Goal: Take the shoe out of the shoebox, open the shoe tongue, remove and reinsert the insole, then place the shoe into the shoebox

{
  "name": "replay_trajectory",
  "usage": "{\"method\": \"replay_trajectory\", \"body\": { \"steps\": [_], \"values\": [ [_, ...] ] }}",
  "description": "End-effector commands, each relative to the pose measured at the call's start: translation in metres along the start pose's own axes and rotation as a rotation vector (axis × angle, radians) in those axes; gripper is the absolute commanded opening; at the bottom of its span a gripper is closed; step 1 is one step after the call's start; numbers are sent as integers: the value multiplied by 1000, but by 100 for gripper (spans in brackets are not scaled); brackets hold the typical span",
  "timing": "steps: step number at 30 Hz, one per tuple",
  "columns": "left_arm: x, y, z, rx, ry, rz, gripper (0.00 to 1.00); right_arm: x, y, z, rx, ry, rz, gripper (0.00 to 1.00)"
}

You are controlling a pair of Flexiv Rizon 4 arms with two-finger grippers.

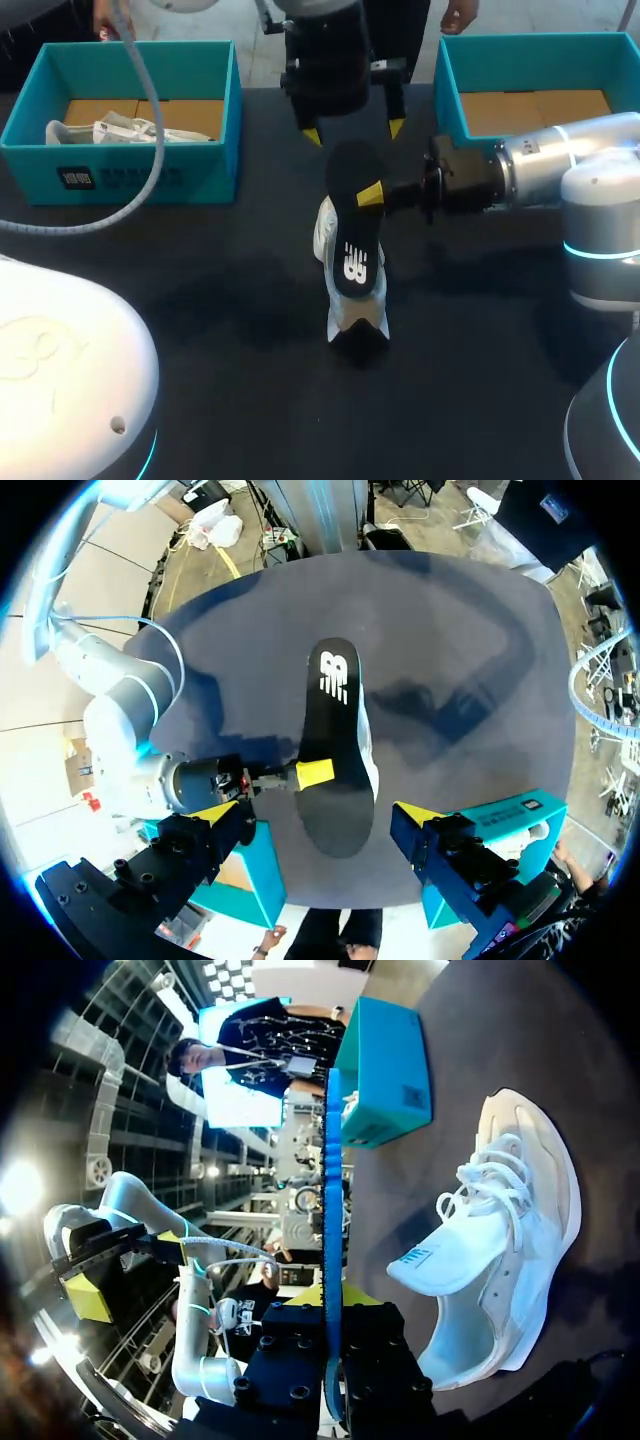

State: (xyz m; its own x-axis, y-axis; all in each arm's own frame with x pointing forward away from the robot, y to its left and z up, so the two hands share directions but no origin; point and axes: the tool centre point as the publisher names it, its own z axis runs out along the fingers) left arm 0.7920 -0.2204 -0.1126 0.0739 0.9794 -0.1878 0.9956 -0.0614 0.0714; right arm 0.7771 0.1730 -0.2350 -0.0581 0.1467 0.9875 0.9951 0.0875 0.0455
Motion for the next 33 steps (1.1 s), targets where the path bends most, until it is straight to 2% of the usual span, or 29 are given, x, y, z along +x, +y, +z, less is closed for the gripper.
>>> {"method": "replay_trajectory", "body": {
  "steps": [1,17,25,30,33],
  "values": [
    [-2,0,-1,-2,15,2,100,0,-1,1,-1,-3,1,0],
    [2,-5,-4,-12,-6,8,100,0,-4,1,-7,3,-1,0],
    [13,-10,-15,10,-194,-15,100,3,-5,-3,-6,-2,1,0],
    [20,-17,-22,8,-274,7,100,6,-6,-9,-8,-6,4,0],
    [26,-26,-26,21,-380,40,100,9,-9,-16,-13,-11,9,0]
  ]
}}
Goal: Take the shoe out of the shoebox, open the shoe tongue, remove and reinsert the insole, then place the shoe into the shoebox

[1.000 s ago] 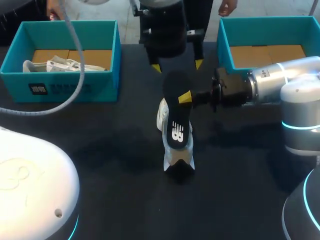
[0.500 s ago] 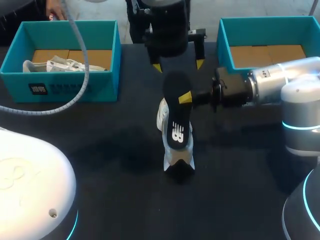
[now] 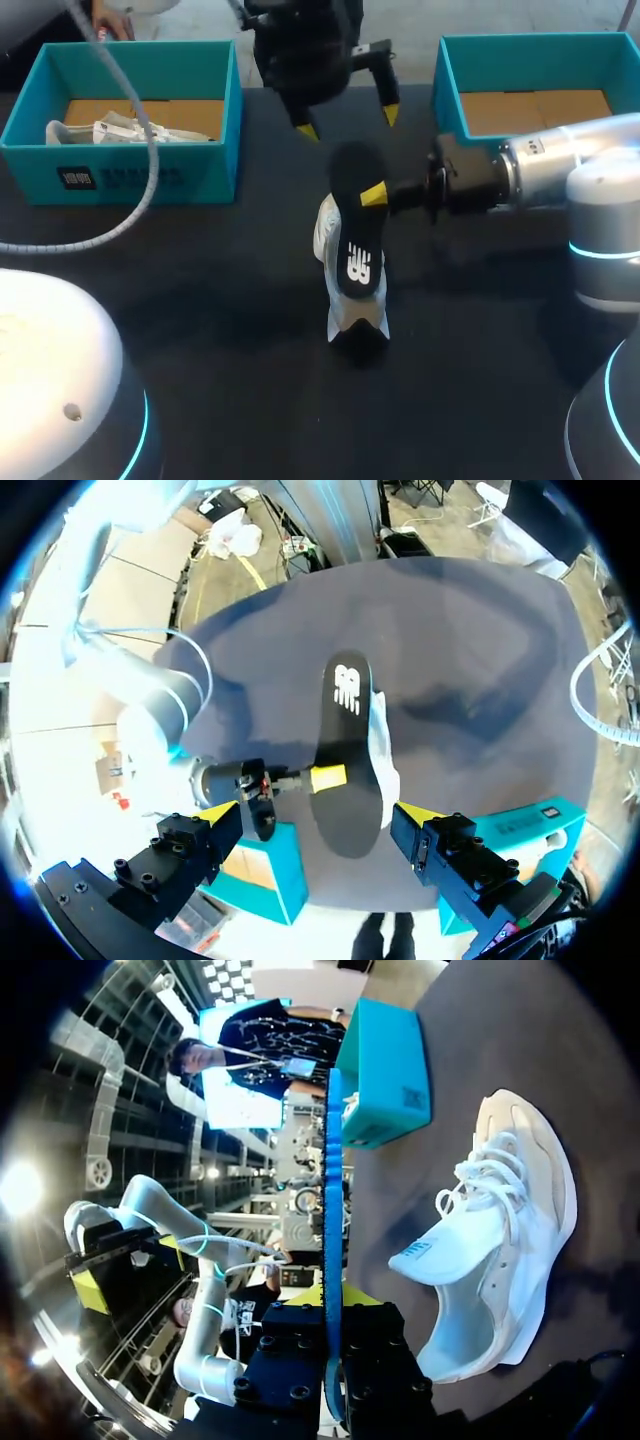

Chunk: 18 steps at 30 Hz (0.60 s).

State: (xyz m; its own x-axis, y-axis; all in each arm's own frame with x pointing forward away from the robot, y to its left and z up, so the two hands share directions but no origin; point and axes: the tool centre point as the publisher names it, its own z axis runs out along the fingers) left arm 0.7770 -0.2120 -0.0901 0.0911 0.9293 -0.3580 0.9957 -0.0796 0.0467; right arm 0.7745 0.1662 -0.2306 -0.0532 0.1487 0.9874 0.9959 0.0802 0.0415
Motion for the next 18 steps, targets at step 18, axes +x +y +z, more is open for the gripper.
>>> {"method": "replay_trajectory", "body": {
  "steps": [18],
  "values": [
    [51,-32,-16,41,-691,32,100,14,-7,-22,-26,-25,20,0]
  ]
}}
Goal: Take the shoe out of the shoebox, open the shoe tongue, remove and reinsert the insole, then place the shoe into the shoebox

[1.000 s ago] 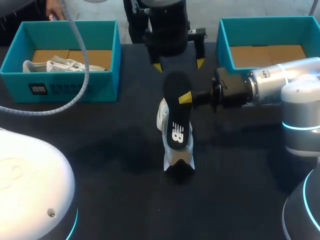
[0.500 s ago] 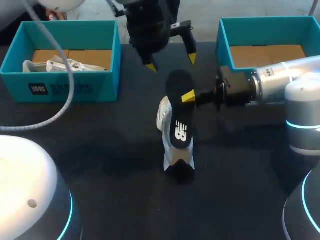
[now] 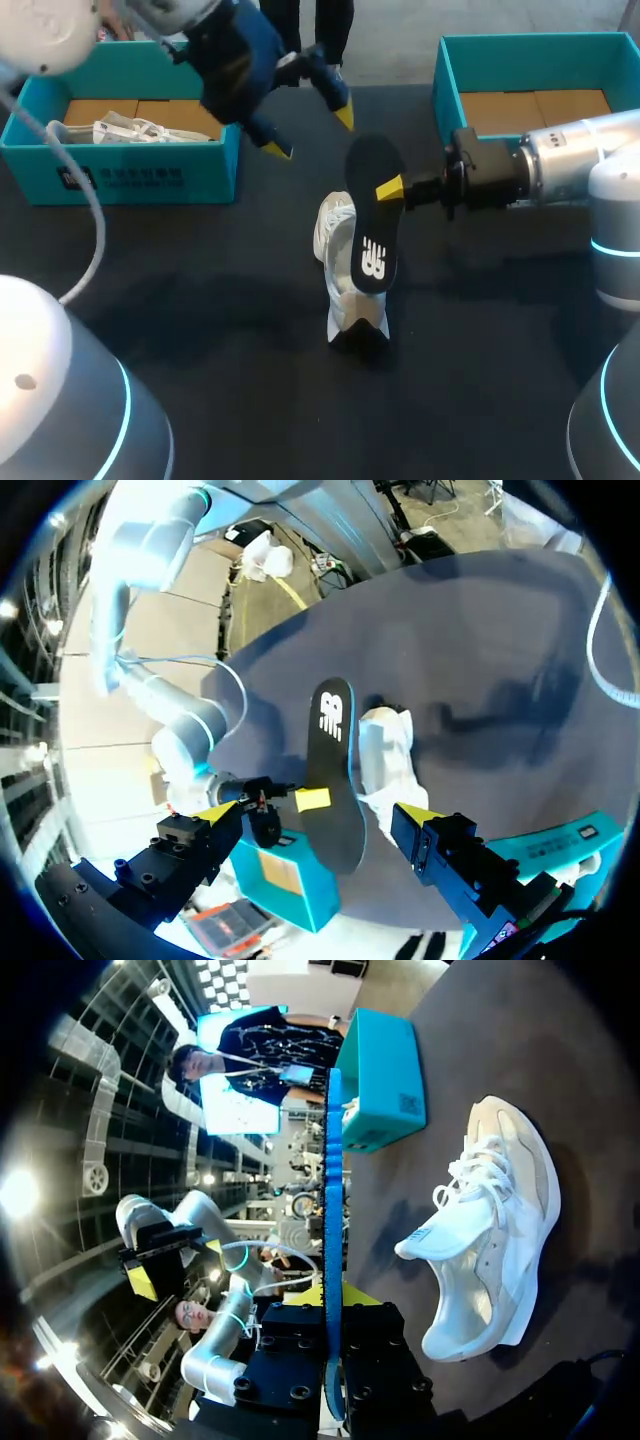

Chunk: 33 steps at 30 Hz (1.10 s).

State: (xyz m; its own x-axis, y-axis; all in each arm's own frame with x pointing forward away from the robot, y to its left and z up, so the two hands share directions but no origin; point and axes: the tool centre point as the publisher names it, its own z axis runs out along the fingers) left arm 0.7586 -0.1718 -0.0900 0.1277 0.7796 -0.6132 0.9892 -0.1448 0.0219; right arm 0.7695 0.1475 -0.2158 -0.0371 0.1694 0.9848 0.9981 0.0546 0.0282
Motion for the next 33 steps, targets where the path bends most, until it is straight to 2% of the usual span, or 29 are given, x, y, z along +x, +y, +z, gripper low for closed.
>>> {"method": "replay_trajectory", "body": {
  "steps": [1,7,9,23,25,33],
  "values": [
    [16,-11,-6,-22,-431,-14,100,2,-1,-2,-5,-6,4,0],
    [21,-12,-11,-24,-540,-20,100,5,-2,-5,-9,-12,12,0],
    [22,-12,-9,-16,-478,-19,100,5,-2,-6,-9,-15,15,0],
    [22,-12,-9,-16,-478,-19,100,6,-2,-6,-9,-4,21,0],
    [26,-15,-5,-7,-524,-49,100,8,-3,-7,-14,-5,21,0],
    [37,-17,16,-73,-648,-42,100,12,-3,-8,-31,25,10,0]
  ]
}}
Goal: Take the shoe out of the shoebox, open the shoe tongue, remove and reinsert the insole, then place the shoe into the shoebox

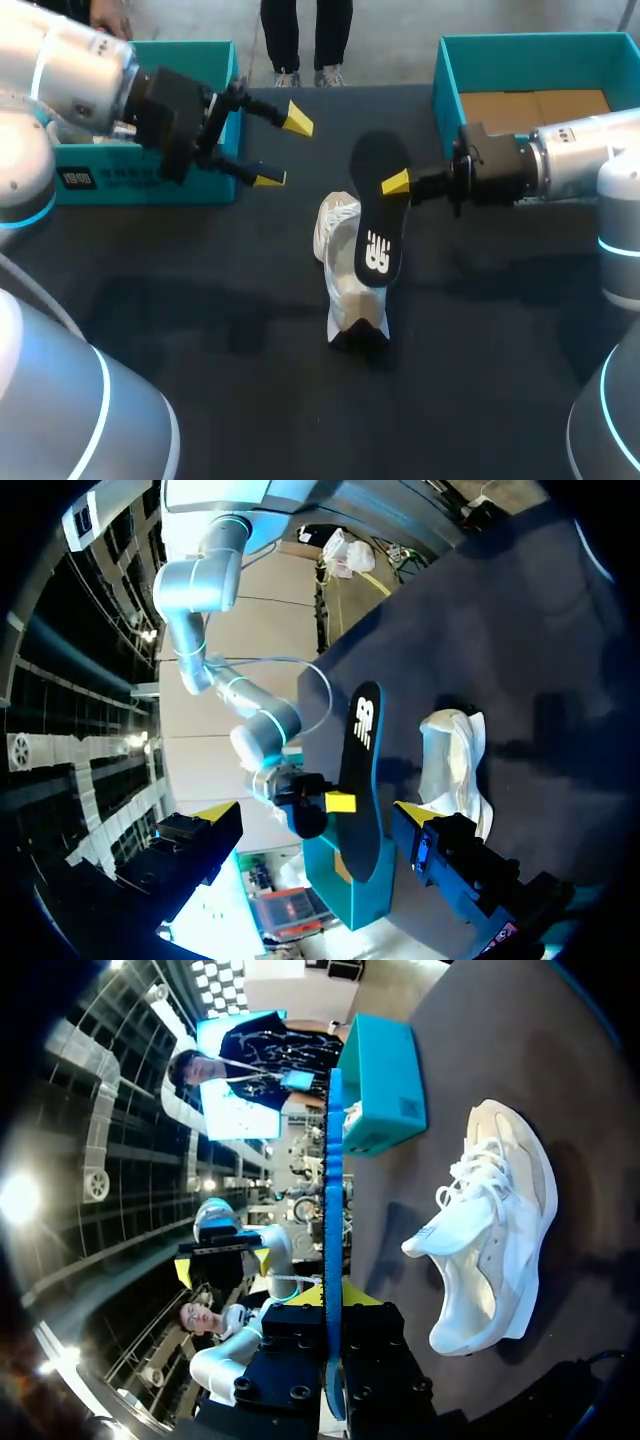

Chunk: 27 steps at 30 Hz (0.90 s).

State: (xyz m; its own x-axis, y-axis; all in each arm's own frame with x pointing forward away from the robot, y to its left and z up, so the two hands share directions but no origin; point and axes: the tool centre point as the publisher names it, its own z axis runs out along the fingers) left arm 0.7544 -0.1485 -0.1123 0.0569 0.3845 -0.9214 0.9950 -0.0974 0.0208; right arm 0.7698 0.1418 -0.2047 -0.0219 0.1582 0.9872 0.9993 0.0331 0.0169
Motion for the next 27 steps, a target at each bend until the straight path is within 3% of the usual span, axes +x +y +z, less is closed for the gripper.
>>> {"method": "replay_trajectory", "body": {
  "steps": [1,17,24,27],
  "values": [
    [12,-10,9,-44,-155,-5,100,3,-3,1,-17,29,-10,0],
    [32,3,29,-119,-299,-57,100,34,-7,11,10,50,-25,0],
    [31,14,43,-154,-342,-67,87,43,-13,22,29,53,-12,0],
    [30,18,48,-163,-356,-66,75,45,-14,29,37,63,-11,0]
  ]
}}
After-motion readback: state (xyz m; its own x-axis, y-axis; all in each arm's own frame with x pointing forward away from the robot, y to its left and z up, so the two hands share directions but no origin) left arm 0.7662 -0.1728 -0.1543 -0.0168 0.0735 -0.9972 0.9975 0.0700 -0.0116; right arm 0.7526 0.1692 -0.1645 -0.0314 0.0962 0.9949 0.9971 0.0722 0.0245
